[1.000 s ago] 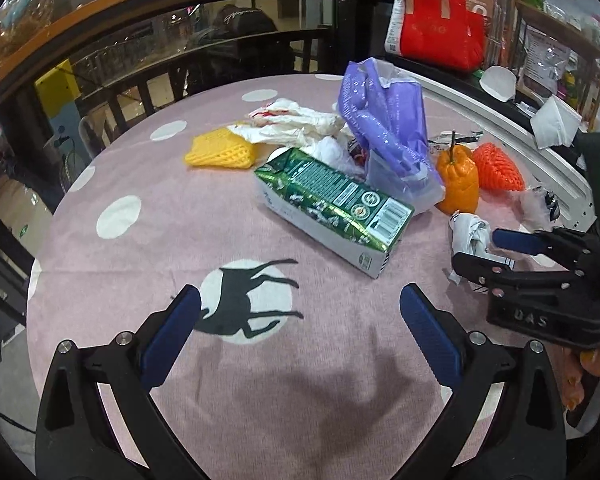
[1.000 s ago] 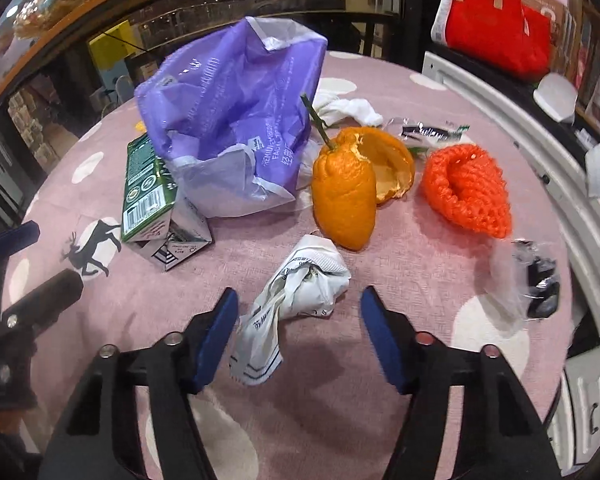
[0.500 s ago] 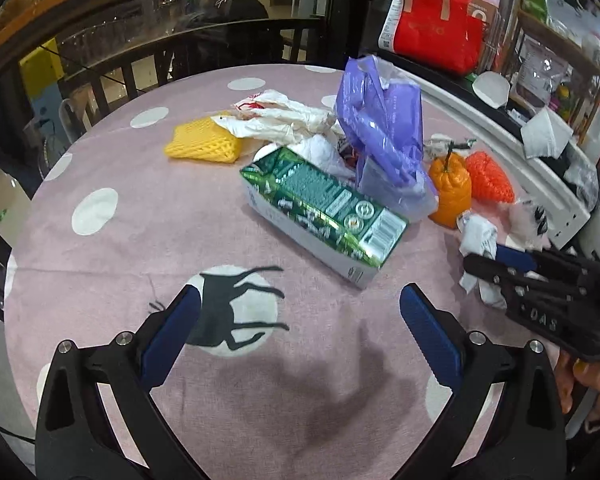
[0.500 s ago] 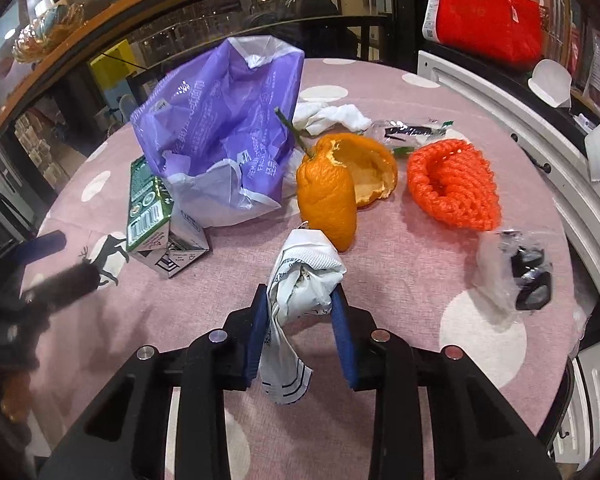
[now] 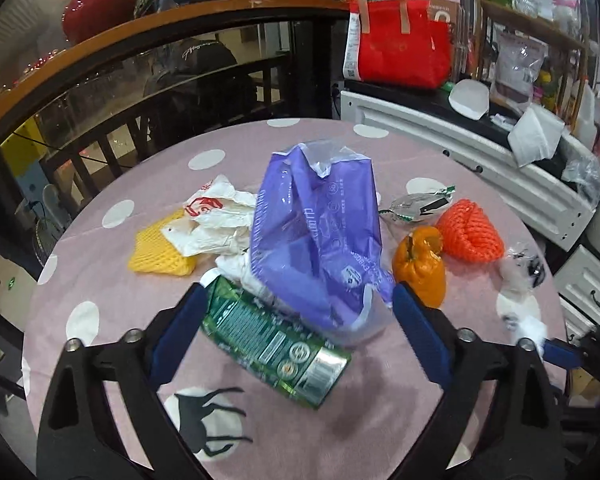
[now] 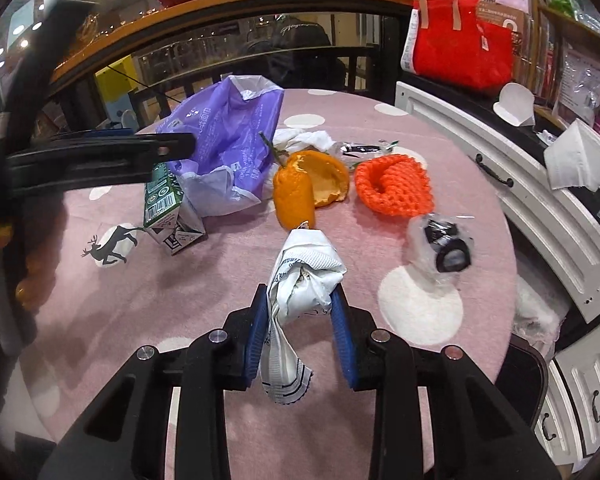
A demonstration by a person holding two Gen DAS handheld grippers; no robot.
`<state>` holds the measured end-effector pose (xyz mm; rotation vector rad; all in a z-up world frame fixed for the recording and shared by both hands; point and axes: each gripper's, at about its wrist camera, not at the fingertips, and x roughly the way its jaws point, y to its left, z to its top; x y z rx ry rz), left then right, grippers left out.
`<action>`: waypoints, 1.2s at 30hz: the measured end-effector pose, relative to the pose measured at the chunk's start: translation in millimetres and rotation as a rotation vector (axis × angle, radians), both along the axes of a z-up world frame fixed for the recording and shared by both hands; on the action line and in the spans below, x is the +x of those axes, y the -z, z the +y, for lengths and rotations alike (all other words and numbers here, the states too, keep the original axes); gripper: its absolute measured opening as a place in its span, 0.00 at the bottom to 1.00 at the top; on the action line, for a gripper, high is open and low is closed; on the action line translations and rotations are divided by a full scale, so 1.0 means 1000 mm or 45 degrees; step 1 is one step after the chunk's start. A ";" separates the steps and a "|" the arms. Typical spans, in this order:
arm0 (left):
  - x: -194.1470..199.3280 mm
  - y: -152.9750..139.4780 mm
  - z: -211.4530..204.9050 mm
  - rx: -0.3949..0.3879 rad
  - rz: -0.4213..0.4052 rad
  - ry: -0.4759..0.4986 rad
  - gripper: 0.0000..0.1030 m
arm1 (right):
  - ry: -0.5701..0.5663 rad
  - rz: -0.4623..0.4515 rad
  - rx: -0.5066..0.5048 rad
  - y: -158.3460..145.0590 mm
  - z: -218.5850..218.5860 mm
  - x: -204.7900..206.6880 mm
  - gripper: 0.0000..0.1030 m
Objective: Collect trash
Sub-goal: 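Grasp the purple plastic bag with the left gripper while the right gripper holds the tissue, then carry the purple bag with the left gripper into the black bin and release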
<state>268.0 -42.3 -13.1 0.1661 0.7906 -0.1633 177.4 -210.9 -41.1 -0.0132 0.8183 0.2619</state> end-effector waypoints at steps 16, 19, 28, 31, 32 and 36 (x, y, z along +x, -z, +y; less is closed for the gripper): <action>0.027 0.014 -0.015 -0.083 0.060 -0.036 0.18 | 0.093 -0.052 0.010 0.007 -0.034 -0.026 0.30; 0.017 -0.002 -0.014 -0.105 -0.014 -0.044 0.18 | 0.107 -0.059 0.026 0.007 -0.039 -0.029 0.30; -0.039 -0.047 -0.015 -0.152 -0.242 -0.032 0.18 | 0.135 -0.079 0.057 0.004 -0.053 -0.043 0.30; -0.060 -0.059 -0.016 -0.189 -0.285 -0.004 0.18 | 0.141 -0.092 0.062 0.002 -0.058 -0.052 0.30; -0.066 -0.063 -0.018 -0.197 -0.299 0.005 0.18 | 0.145 -0.096 0.065 0.002 -0.061 -0.055 0.30; -0.086 -0.075 -0.025 -0.246 -0.312 0.063 0.18 | 0.172 -0.108 0.076 -0.001 -0.071 -0.066 0.30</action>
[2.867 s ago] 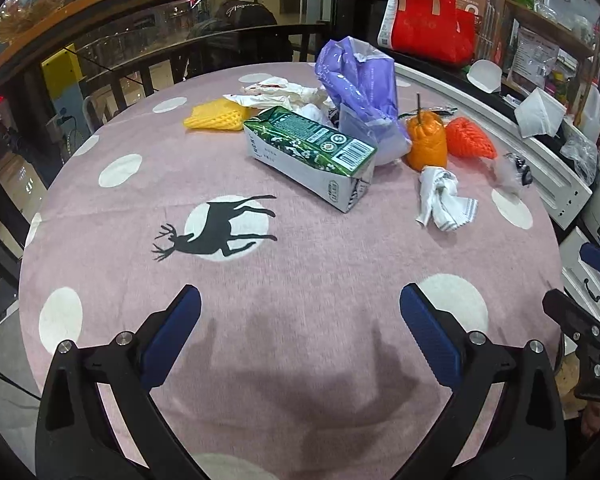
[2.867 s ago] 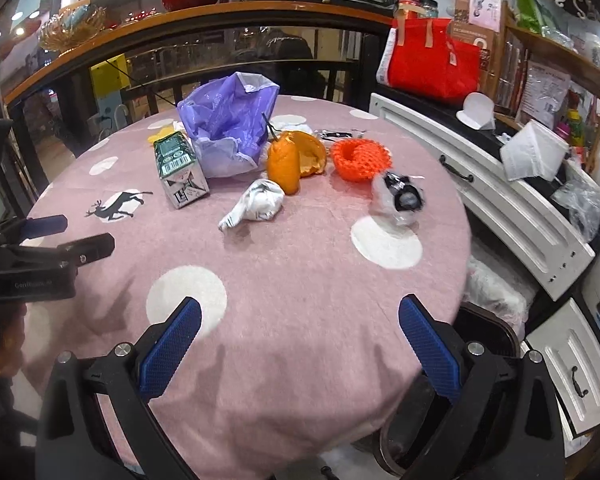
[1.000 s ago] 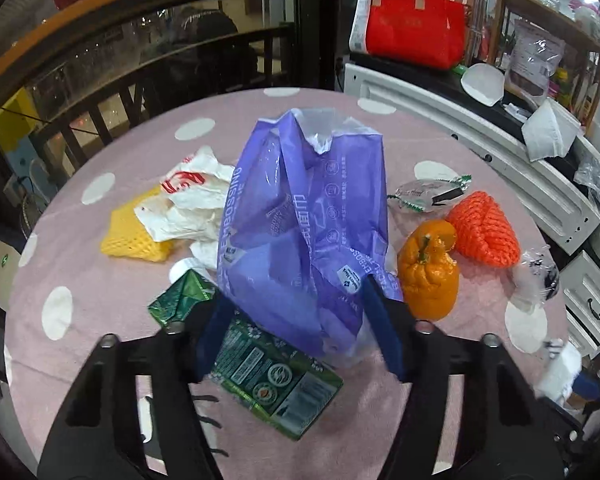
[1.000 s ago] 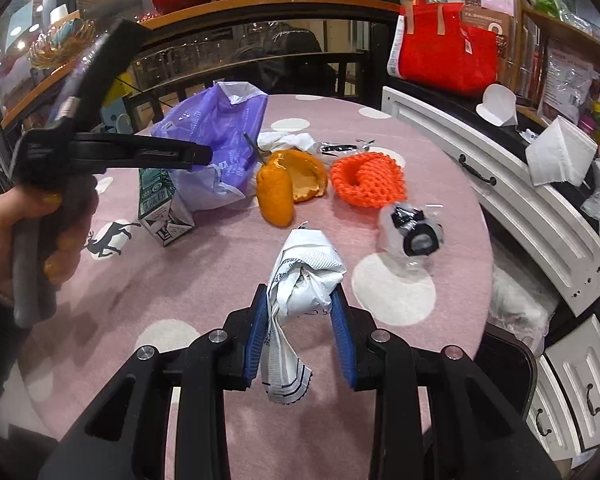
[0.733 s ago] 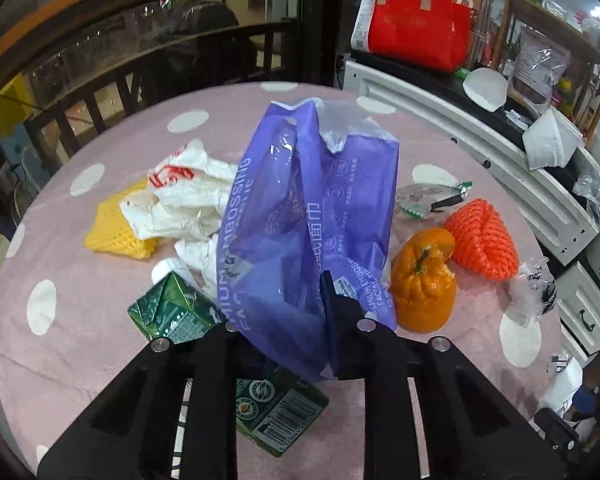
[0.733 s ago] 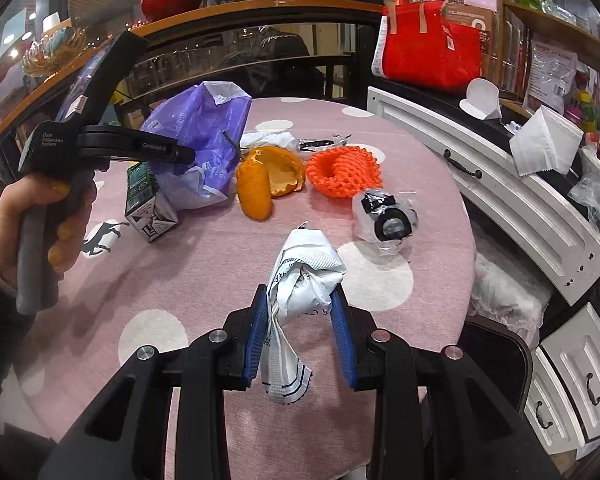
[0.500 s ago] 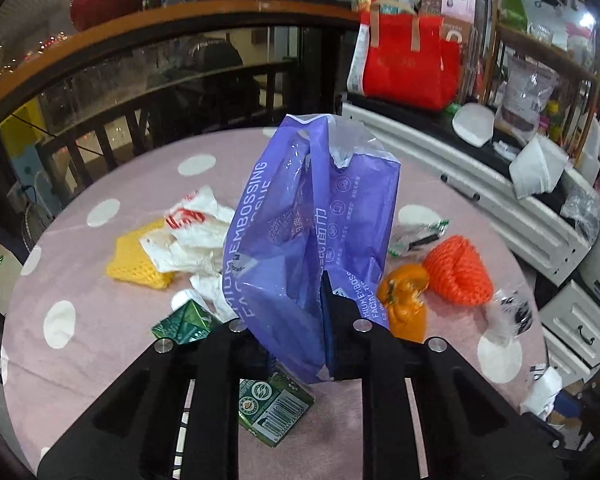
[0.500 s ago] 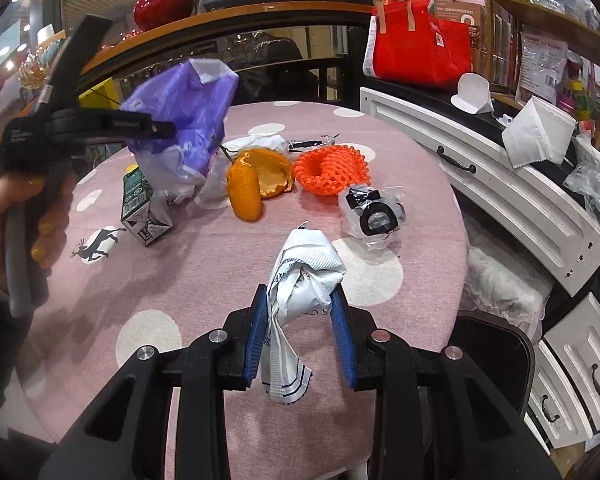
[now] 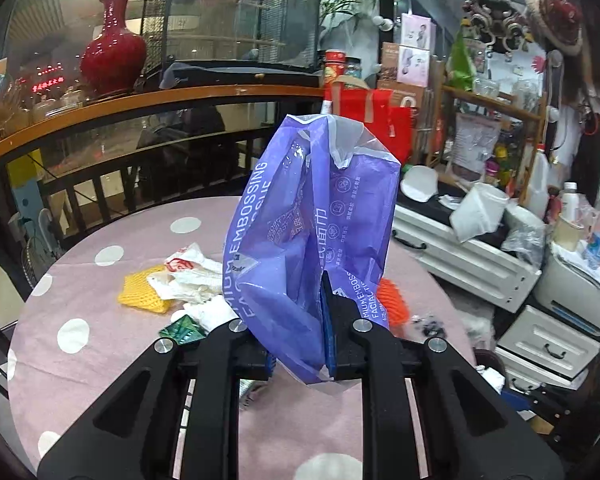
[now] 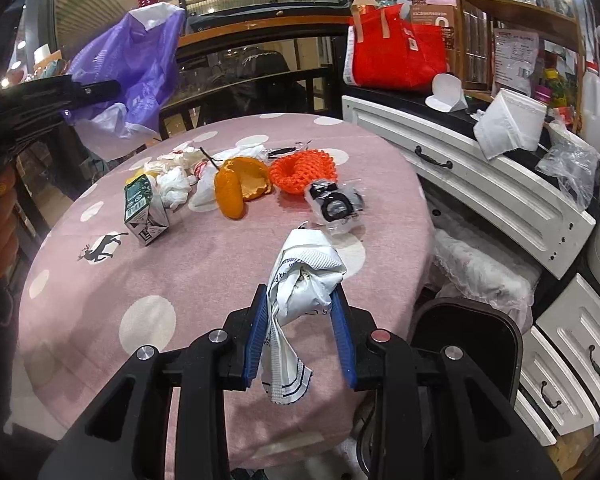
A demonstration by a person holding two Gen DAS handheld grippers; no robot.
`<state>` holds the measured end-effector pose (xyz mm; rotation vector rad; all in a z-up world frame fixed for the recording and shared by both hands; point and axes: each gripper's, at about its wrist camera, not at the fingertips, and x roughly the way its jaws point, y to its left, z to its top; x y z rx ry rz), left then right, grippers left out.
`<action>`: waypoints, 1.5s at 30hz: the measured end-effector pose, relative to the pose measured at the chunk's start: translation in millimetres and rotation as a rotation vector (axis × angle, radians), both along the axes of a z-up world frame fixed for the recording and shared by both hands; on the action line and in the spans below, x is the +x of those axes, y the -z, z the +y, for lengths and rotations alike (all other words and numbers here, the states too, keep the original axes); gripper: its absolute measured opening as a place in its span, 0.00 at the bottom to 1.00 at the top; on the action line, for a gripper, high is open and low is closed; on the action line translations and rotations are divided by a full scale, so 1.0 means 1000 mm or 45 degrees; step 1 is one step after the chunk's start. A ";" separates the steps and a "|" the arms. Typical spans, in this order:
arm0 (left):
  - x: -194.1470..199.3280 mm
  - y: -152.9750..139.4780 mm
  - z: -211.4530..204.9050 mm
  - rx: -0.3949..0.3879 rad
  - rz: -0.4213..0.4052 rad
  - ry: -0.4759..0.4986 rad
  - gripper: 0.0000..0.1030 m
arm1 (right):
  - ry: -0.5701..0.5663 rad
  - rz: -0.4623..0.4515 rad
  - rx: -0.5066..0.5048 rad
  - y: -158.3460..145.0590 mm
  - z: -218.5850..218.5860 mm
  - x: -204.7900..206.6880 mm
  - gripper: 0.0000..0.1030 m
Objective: Collect trash
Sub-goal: 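Carry the purple bag with the left gripper into the black bin and release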
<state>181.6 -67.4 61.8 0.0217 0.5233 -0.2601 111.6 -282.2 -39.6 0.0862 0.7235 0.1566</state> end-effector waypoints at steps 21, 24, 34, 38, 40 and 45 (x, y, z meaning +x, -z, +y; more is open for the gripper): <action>-0.065 0.042 -0.149 0.052 0.163 0.437 0.18 | 0.510 0.150 0.013 0.054 -0.144 -0.058 0.30; -0.071 0.062 -0.183 0.089 0.223 0.513 0.18 | 0.573 0.171 0.036 0.063 -0.161 -0.068 0.30; -0.081 0.160 -0.272 0.310 0.463 0.619 0.18 | 0.680 0.223 0.078 0.089 -0.195 -0.089 0.30; -0.084 0.200 -0.288 0.388 0.545 0.632 0.18 | 0.696 0.252 0.081 0.103 -0.200 -0.093 0.30; -0.084 0.215 -0.294 0.426 0.572 0.646 0.18 | 0.702 0.265 0.097 0.108 -0.203 -0.094 0.30; -0.084 0.252 -0.312 0.531 0.628 0.708 0.27 | 0.724 0.284 0.121 0.116 -0.211 -0.096 0.30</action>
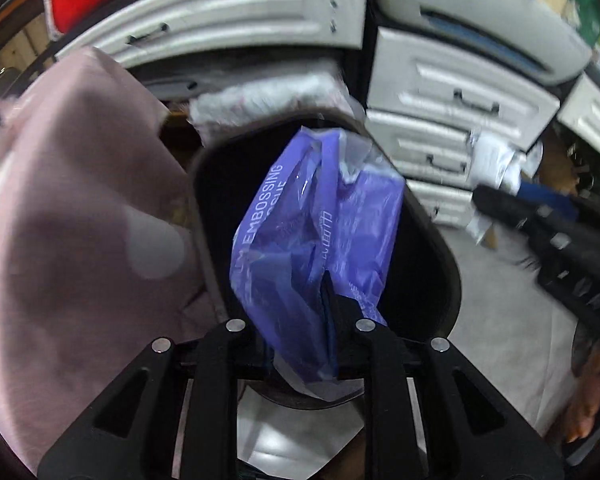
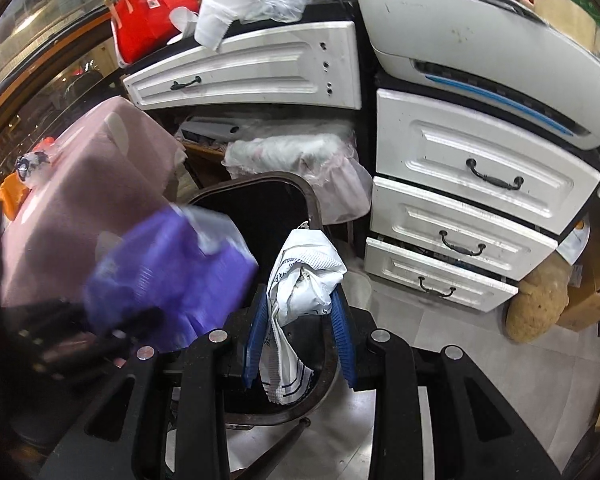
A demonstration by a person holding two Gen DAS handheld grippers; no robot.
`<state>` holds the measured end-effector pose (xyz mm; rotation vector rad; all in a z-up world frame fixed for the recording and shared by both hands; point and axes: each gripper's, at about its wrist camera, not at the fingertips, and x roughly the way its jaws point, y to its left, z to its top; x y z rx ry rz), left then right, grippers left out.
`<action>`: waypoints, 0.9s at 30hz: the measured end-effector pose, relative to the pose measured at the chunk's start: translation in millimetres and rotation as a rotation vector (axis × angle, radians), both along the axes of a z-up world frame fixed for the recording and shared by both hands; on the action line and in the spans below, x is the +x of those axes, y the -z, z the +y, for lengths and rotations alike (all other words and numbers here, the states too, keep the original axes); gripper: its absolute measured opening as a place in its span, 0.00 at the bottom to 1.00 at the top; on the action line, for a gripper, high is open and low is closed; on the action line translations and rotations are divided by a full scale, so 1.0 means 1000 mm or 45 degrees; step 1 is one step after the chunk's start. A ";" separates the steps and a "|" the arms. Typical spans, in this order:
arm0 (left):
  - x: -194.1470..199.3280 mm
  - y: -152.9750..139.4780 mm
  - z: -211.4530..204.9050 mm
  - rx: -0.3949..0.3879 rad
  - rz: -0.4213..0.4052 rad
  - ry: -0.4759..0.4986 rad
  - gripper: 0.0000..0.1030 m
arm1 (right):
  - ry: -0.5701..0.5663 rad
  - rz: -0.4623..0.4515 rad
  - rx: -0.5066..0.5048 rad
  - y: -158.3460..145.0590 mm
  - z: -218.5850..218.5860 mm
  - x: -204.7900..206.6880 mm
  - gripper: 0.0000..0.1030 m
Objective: Collect trash
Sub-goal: 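Carry the purple bag with the left gripper into the black bin and release, then lower the white tissue into the black bin and open the right gripper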
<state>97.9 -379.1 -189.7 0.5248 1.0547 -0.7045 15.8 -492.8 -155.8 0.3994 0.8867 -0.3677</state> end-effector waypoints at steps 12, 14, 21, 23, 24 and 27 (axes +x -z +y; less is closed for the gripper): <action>-0.017 0.016 -0.003 0.012 -0.090 0.070 0.74 | 0.044 0.026 0.040 0.014 -0.013 -0.005 0.30; -0.021 0.006 0.001 -0.023 -0.122 0.060 0.76 | 0.044 0.029 0.047 0.016 -0.014 -0.005 0.30; -0.042 -0.043 0.024 -0.145 -0.271 0.029 0.81 | -0.010 0.053 0.066 0.021 -0.006 0.004 0.30; -0.045 -0.057 0.032 -0.178 -0.316 0.012 0.83 | -0.039 0.061 0.077 0.024 -0.001 0.009 0.30; -0.046 -0.062 0.035 -0.187 -0.329 0.005 0.83 | -0.058 0.070 0.080 0.026 0.001 0.012 0.30; -0.046 -0.076 0.042 -0.215 -0.346 -0.018 0.85 | -0.102 0.100 0.091 0.033 0.010 0.021 0.31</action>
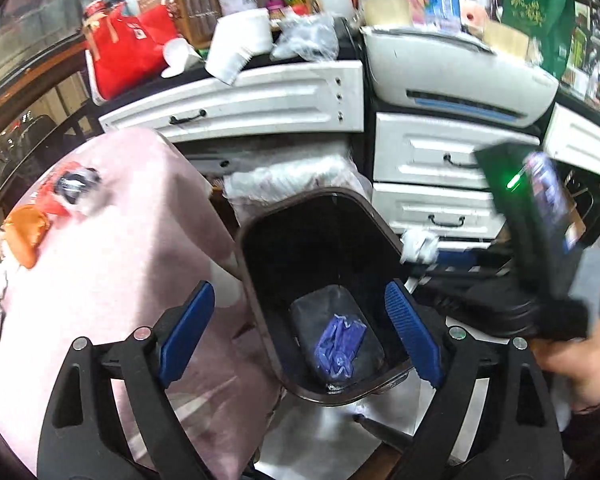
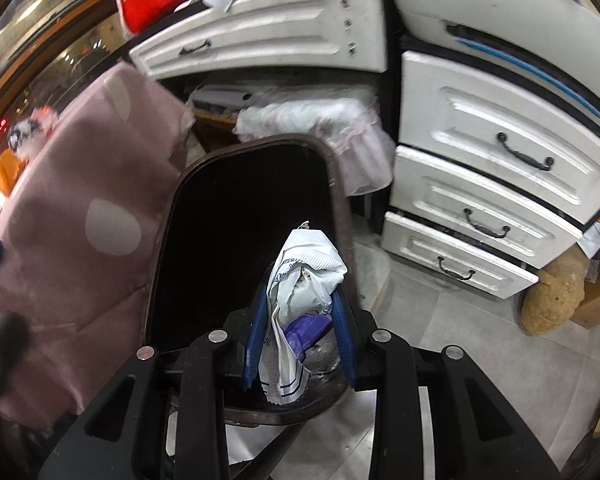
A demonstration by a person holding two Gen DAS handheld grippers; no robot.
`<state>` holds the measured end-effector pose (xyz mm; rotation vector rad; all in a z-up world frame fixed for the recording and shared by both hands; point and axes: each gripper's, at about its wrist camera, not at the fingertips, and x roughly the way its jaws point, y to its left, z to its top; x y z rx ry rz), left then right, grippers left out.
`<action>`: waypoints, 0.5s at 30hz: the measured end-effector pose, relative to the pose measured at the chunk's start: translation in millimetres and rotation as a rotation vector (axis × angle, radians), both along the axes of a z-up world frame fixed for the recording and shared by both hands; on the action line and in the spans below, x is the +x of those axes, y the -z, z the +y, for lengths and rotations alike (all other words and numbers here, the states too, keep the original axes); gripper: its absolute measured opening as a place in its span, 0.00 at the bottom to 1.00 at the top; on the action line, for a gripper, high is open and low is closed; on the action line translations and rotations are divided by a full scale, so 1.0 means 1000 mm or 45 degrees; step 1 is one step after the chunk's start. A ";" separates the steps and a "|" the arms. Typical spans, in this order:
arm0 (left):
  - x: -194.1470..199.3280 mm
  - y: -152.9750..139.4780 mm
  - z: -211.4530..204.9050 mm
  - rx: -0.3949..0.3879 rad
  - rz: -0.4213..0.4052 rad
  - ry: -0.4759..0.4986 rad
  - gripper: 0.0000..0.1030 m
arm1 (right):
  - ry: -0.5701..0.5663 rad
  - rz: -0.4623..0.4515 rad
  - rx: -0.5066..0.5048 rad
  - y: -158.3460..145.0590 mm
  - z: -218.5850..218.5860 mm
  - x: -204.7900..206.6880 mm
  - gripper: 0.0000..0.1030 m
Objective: Collect trash
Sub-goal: 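Lower the white tissue into the black bin and open the right gripper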
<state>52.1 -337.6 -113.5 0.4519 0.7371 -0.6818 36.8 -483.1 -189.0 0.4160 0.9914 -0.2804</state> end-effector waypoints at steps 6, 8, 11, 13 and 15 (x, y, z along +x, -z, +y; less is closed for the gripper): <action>0.000 -0.015 0.012 -0.019 0.004 -0.024 0.85 | -0.097 0.073 0.017 0.019 0.021 0.019 0.32; -0.001 -0.018 0.015 -0.023 0.003 -0.023 0.85 | -0.121 0.093 0.013 0.024 0.027 0.024 0.32; -0.003 -0.020 0.017 -0.024 0.006 -0.023 0.85 | -0.140 0.124 -0.001 0.033 0.033 0.029 0.32; -0.004 -0.020 0.020 -0.024 0.011 -0.023 0.85 | -0.147 0.146 -0.011 0.040 0.035 0.032 0.32; -0.005 -0.021 0.021 -0.024 0.012 -0.028 0.86 | -0.149 0.163 -0.018 0.044 0.035 0.034 0.34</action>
